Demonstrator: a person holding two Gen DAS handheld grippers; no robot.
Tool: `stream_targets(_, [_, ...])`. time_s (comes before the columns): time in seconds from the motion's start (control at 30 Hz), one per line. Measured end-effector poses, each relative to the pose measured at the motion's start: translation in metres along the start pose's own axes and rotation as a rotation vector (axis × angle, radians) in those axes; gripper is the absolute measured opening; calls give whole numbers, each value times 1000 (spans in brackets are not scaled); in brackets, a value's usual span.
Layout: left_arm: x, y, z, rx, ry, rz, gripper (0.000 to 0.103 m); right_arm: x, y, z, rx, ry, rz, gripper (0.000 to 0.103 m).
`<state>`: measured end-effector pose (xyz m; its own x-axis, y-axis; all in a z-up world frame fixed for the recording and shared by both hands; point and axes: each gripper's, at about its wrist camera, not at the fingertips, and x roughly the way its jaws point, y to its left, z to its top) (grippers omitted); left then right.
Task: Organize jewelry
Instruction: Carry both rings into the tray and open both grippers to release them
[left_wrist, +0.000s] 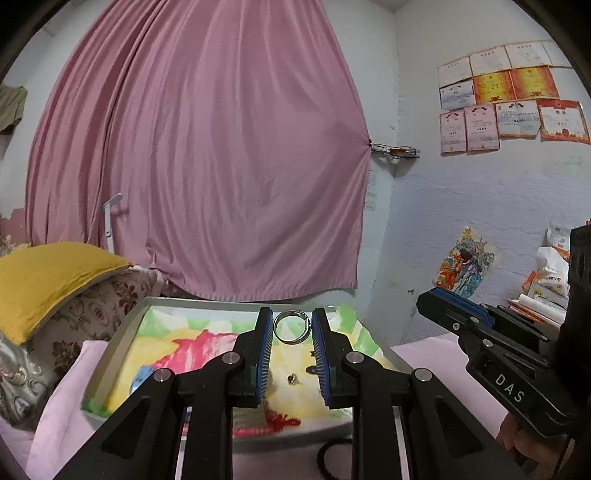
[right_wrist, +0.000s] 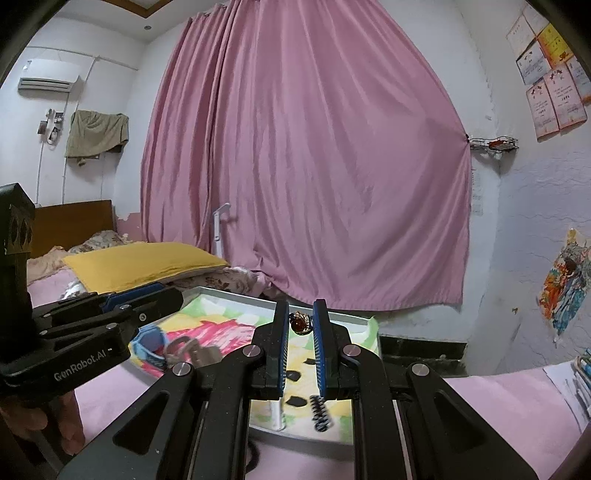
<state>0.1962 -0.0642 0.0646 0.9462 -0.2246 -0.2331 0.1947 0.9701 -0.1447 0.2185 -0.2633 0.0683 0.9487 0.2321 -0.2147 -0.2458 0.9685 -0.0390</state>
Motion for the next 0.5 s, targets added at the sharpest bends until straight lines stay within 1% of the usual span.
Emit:
stream_targets(0.13, [15, -2, -3, 9, 24, 1, 20, 13, -1, -3, 11, 33, -6, 11])
stream_targets(0.2, [21, -3, -6, 12, 49, 2, 20, 23, 0, -6, 10, 75, -7, 11])
stream_targets(0.33, [36, -6, -11, 35, 148, -29, 20, 47, -5, -18, 23, 194, 13, 11])
stream_targets(0.4, [39, -8, -13, 42, 176, -47, 20, 57, -7, -24, 35, 254, 28, 11])
stream_targets(0.5, [44, -11, -15, 57, 217, -67, 20, 68, -11, -31, 57, 316, 52, 11])
